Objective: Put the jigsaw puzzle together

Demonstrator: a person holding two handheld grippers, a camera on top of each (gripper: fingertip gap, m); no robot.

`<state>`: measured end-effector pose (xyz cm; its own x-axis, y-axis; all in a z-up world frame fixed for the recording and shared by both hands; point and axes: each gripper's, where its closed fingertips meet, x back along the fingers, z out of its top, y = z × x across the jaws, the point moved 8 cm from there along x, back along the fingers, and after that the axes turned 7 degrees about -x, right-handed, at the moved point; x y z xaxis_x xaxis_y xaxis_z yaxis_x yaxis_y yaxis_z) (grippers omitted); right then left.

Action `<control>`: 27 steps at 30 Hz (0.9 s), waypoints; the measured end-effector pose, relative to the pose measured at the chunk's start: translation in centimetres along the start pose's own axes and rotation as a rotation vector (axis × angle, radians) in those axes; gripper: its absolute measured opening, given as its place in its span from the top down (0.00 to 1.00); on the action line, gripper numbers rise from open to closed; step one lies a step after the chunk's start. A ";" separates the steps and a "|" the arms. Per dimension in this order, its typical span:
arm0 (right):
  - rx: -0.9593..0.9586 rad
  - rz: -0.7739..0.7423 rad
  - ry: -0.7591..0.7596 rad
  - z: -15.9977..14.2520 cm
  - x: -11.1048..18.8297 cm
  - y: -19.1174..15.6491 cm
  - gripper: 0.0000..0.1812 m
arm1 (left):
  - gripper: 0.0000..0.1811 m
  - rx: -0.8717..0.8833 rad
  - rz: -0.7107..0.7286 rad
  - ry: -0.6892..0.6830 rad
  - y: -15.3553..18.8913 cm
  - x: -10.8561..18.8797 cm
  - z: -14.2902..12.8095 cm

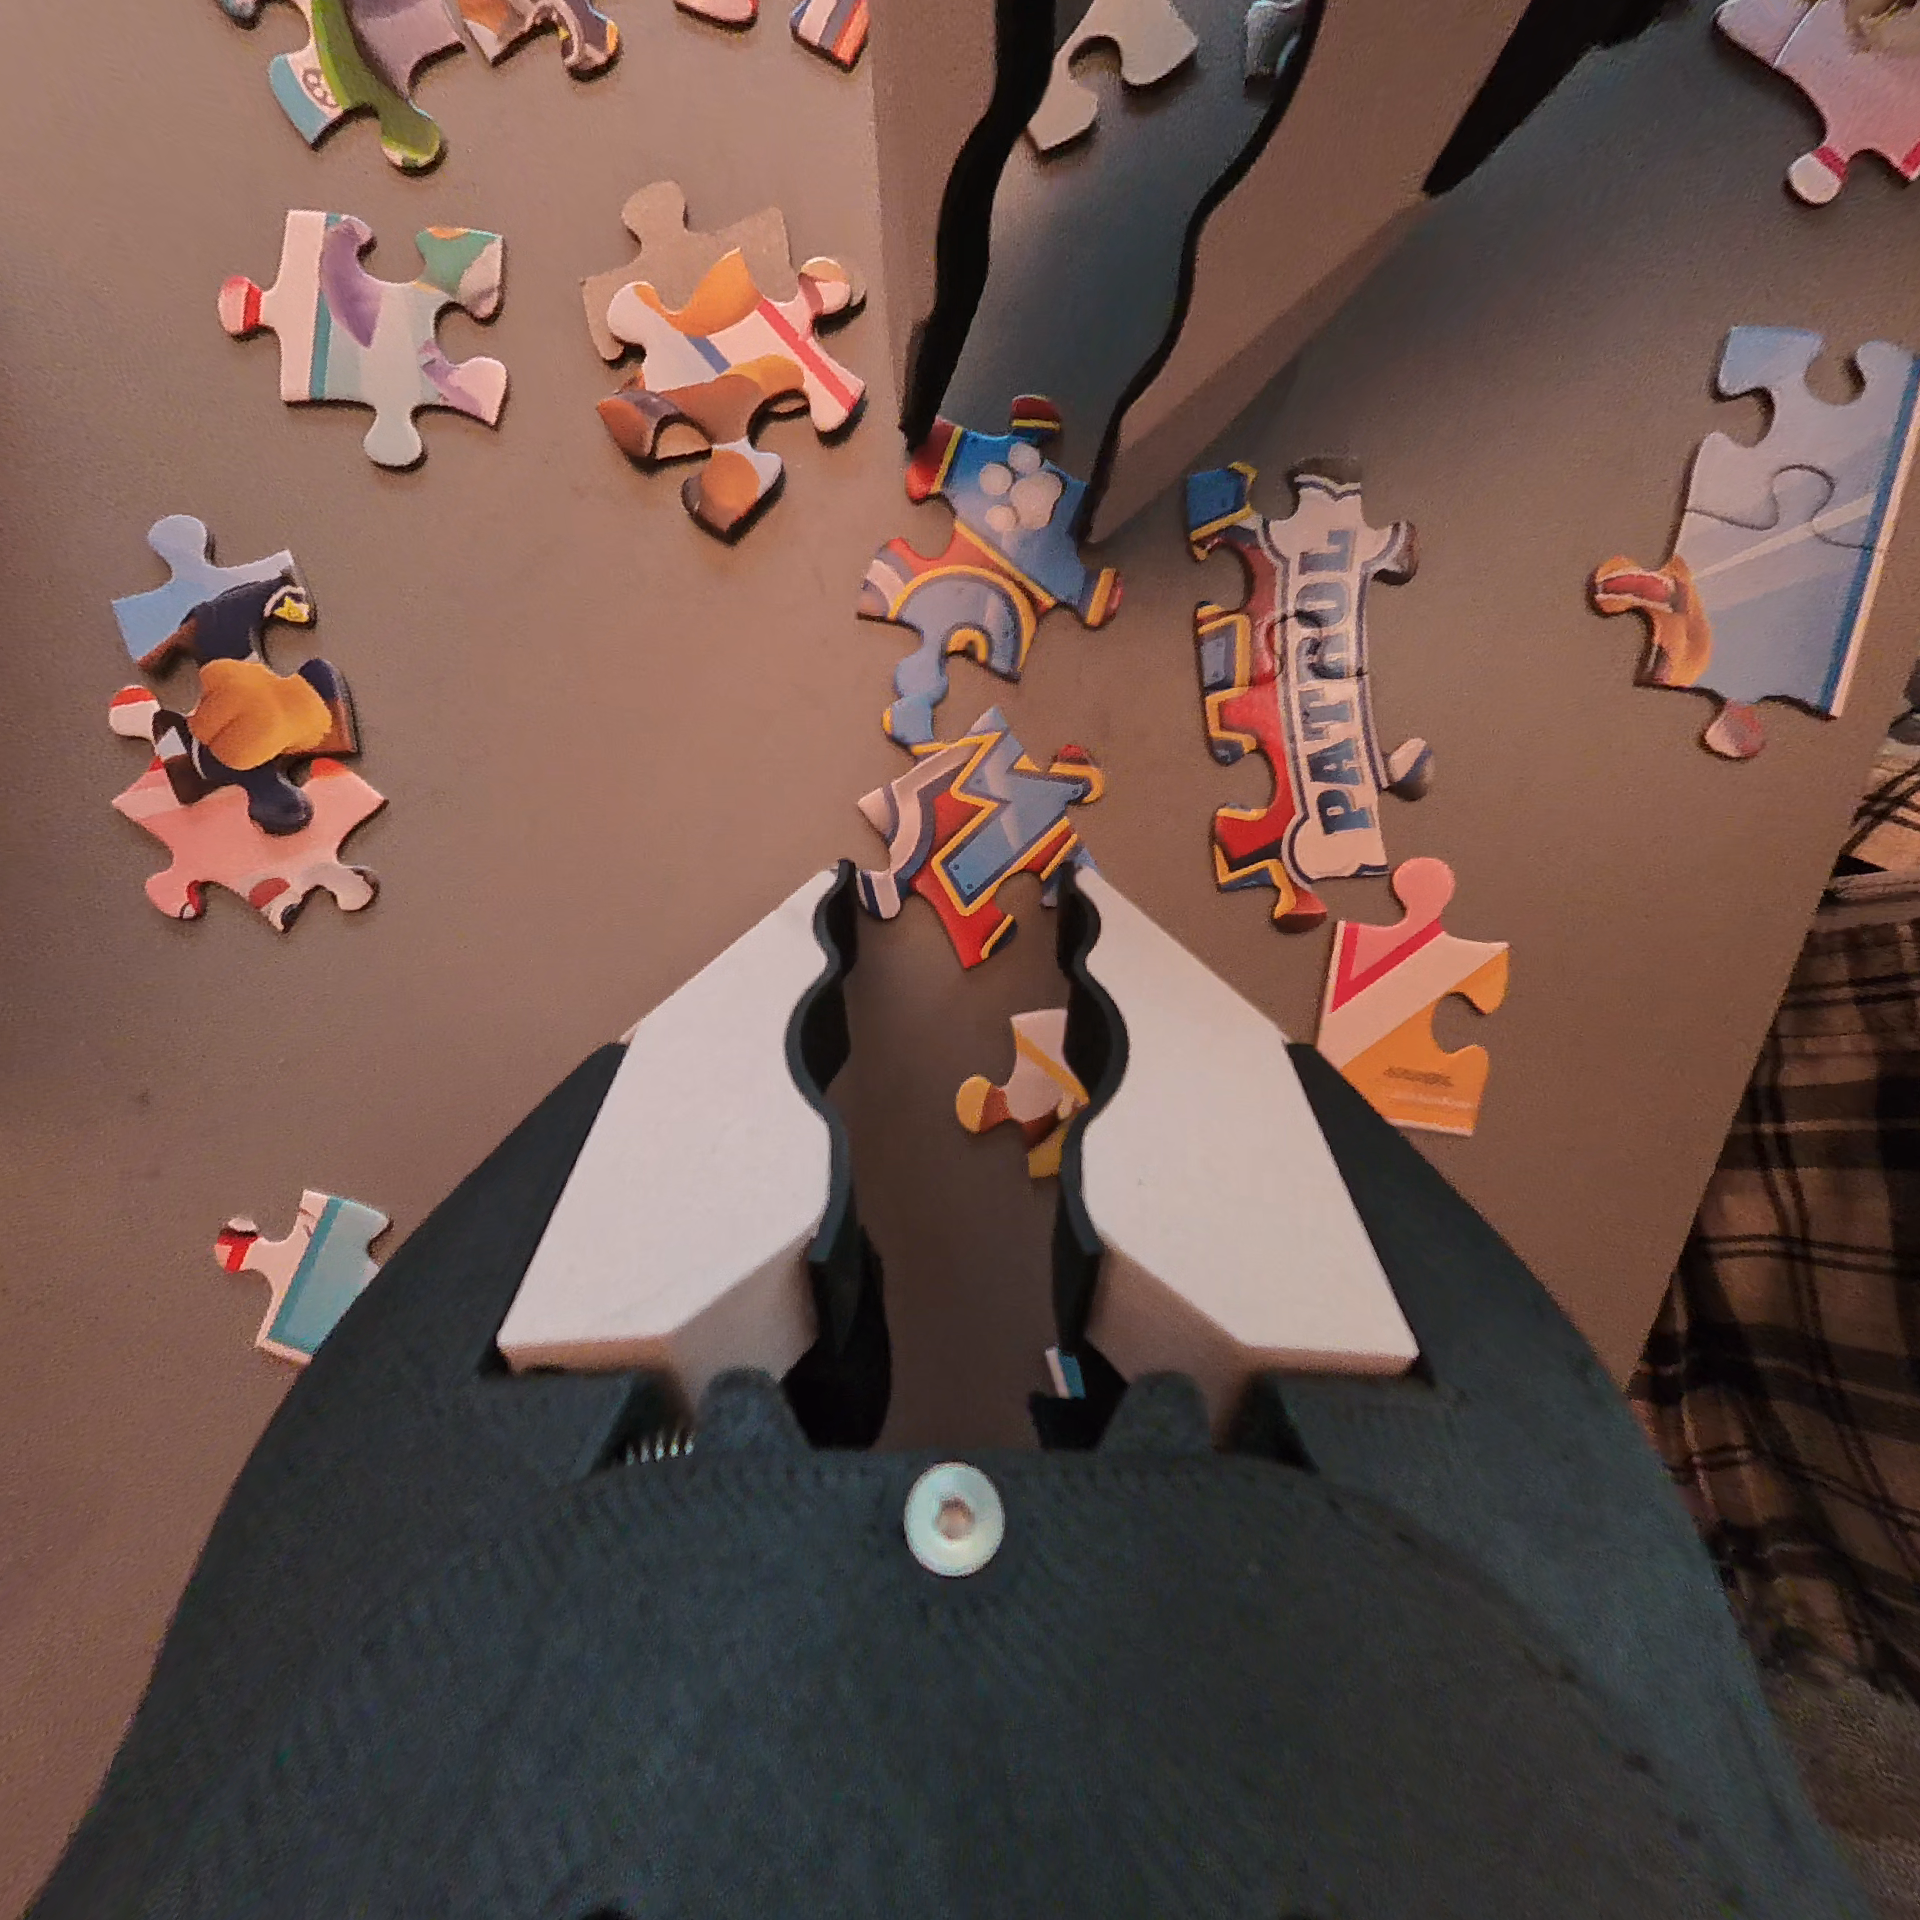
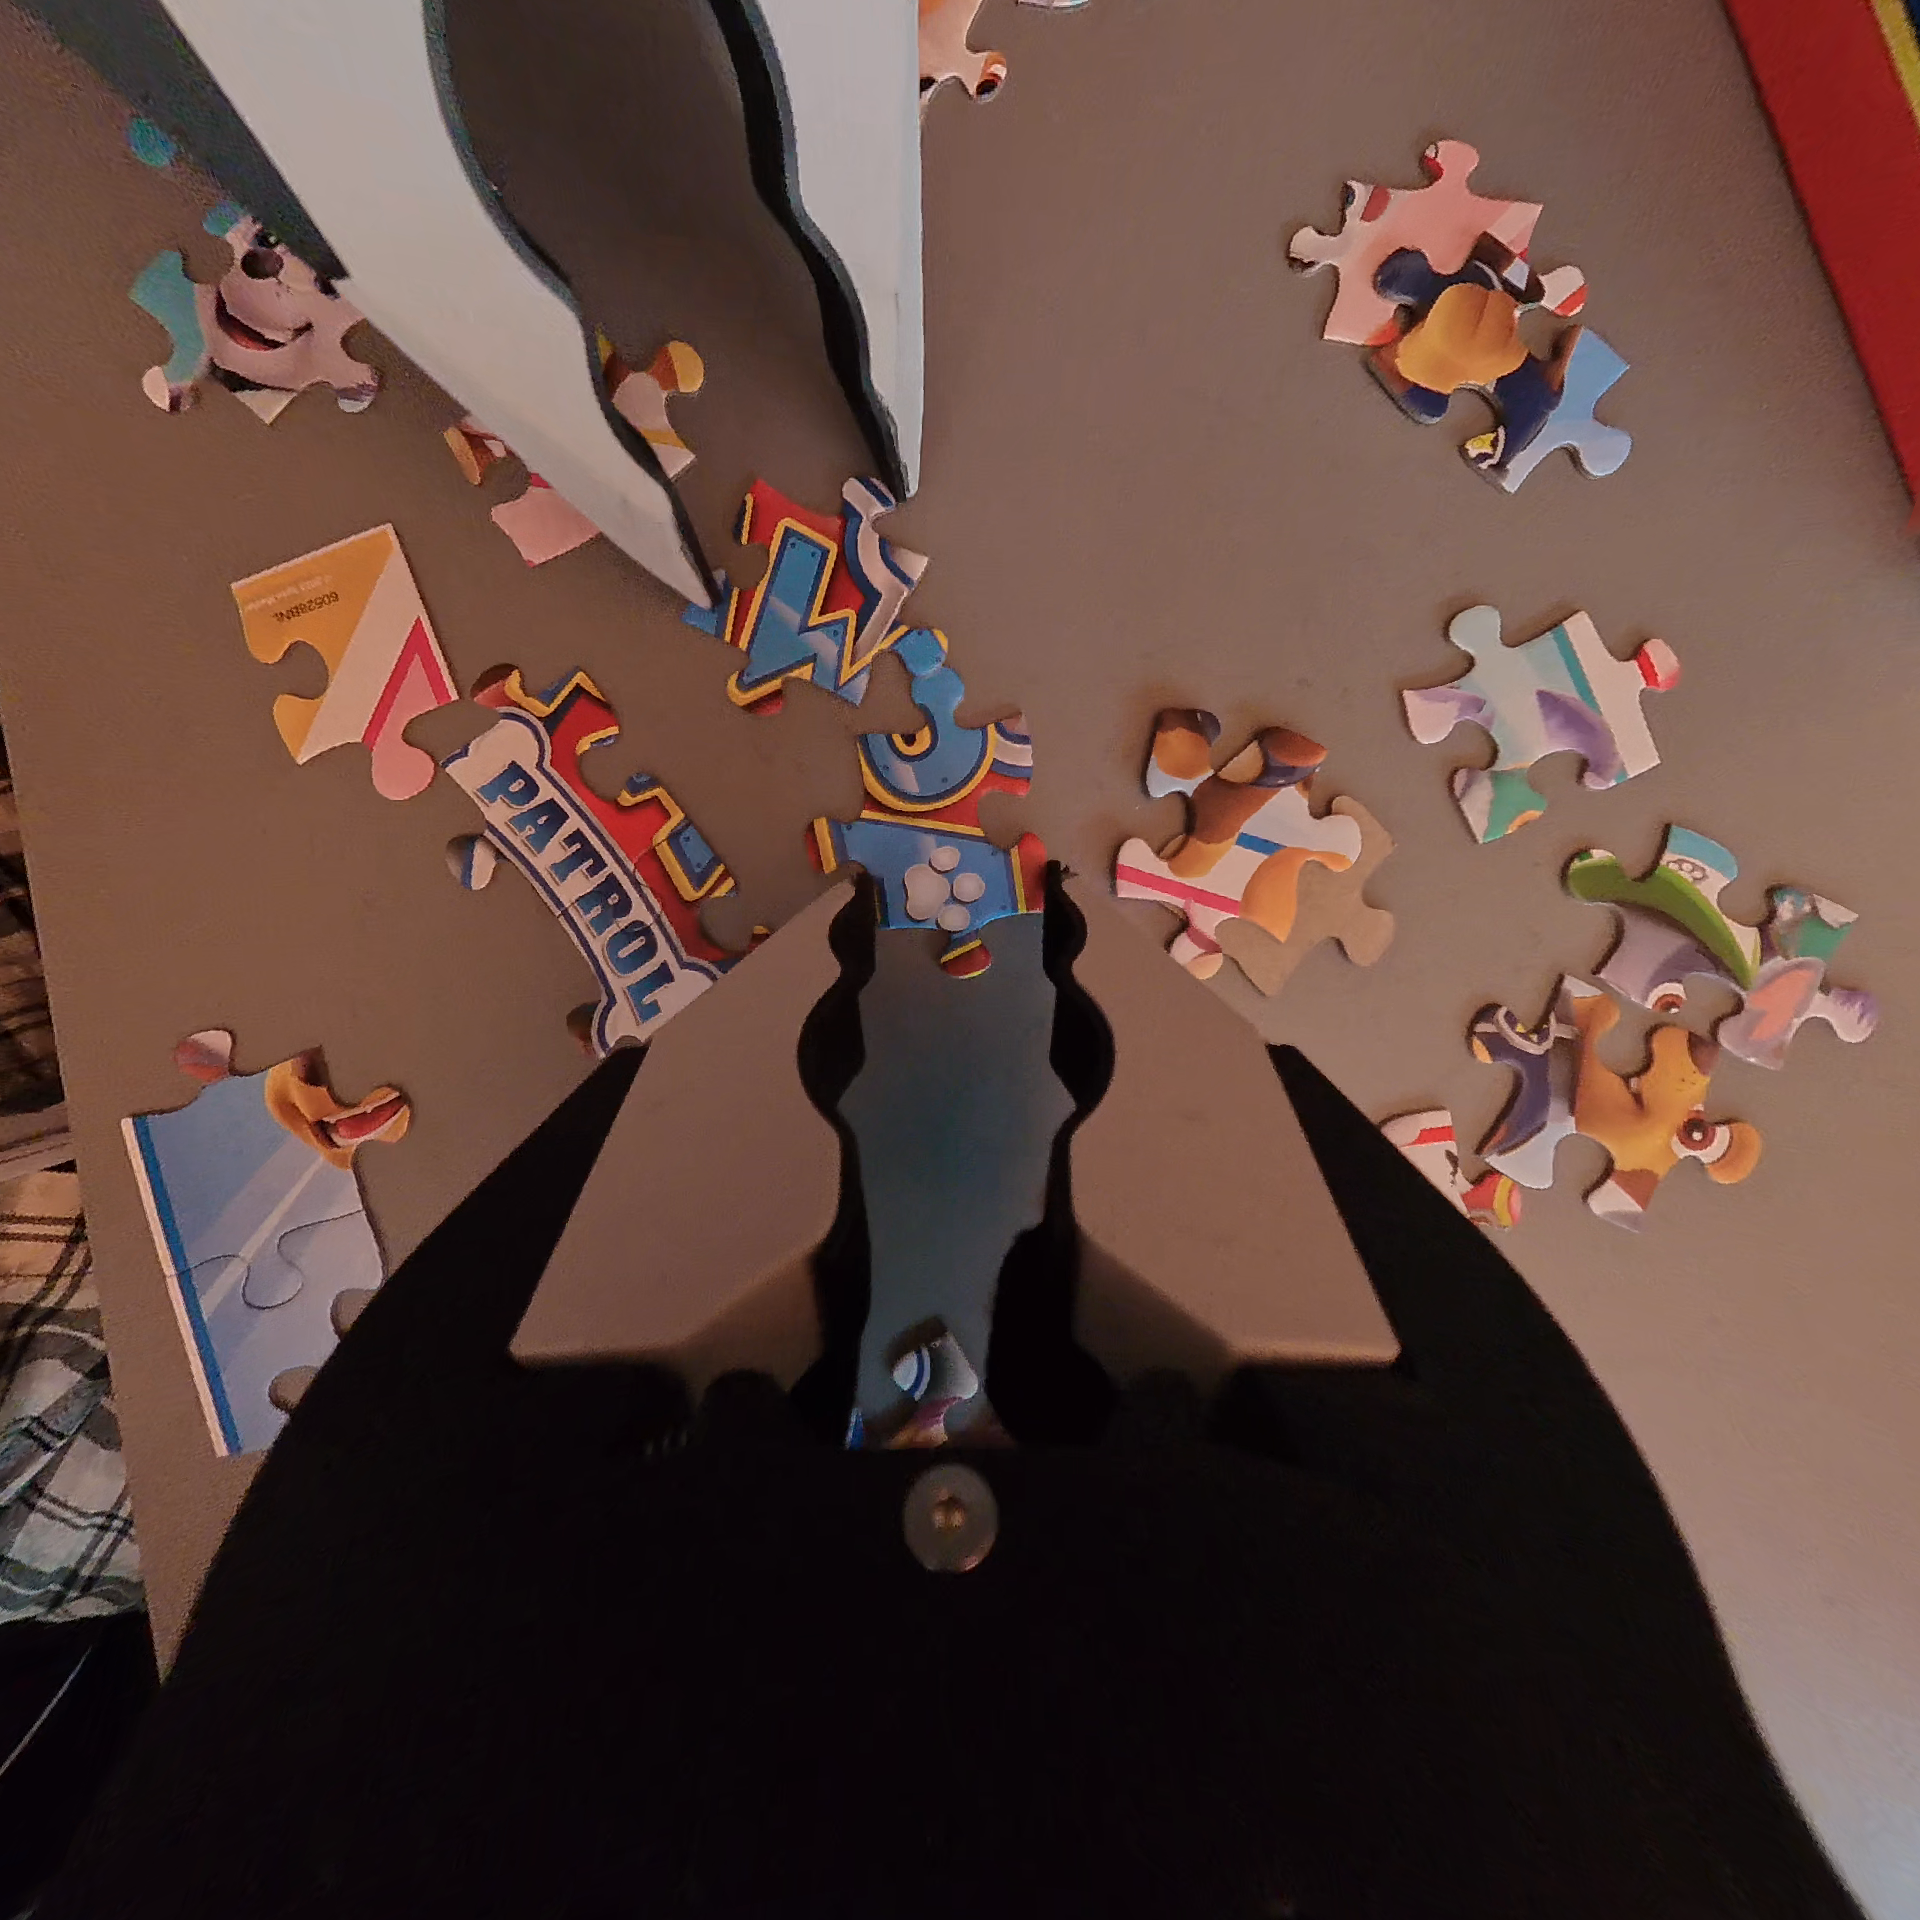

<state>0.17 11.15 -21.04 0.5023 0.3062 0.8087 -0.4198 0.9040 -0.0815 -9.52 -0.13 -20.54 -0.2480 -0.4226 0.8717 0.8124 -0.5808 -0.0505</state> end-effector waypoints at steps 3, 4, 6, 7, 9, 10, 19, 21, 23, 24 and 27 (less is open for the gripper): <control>-0.005 0.007 -0.006 -0.1 0.1 0.1 0.82 | 0.85 -0.017 0.006 -0.024 -0.4 0.1 -0.3; -0.006 0.009 -0.008 -0.1 0.0 0.1 0.80 | 0.87 -0.020 0.009 -0.021 -0.5 0.1 -0.3; 0.000 0.001 -0.018 0.0 0.1 0.1 0.81 | 0.86 -0.021 -0.006 -0.021 -0.6 0.1 -0.2; 0.004 -0.005 -0.024 0.0 0.1 0.2 0.82 | 0.87 -0.023 -0.007 -0.025 -0.6 0.1 -0.2; 0.004 -0.028 -0.031 0.0 0.2 0.3 0.83 | 0.87 -0.031 -0.011 -0.026 -0.6 0.0 0.0; 0.004 -0.039 -0.033 0.1 0.2 0.4 0.83 | 0.86 -0.035 -0.014 -0.024 -0.5 -0.1 0.1; -0.032 -0.196 -0.067 -0.9 1.5 1.9 0.83 | 0.86 -0.090 -0.021 -0.022 0.0 -1.4 2.4; -0.023 -0.199 -0.057 -1.1 1.9 1.3 0.83 | 0.86 -0.096 -0.022 -0.015 -0.1 -1.7 2.9; -0.005 -0.181 -0.035 -1.1 2.4 0.4 0.83 | 0.86 -0.096 -0.023 -0.010 -0.2 -2.0 3.4; 0.004 -0.154 -0.021 -1.1 2.5 -0.1 0.83 | 0.86 -0.099 -0.025 -0.007 -0.2 -2.1 3.6; 0.029 -0.085 -0.011 -1.2 2.2 -1.5 0.86 | 0.86 -0.112 -0.033 -0.015 -0.2 -2.3 4.1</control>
<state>2.85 10.82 -19.80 0.5286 0.2251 0.8185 -0.3981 0.9173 0.0048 -6.92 3.78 -20.59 -0.2650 -0.3919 0.8810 0.7398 -0.6687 -0.0749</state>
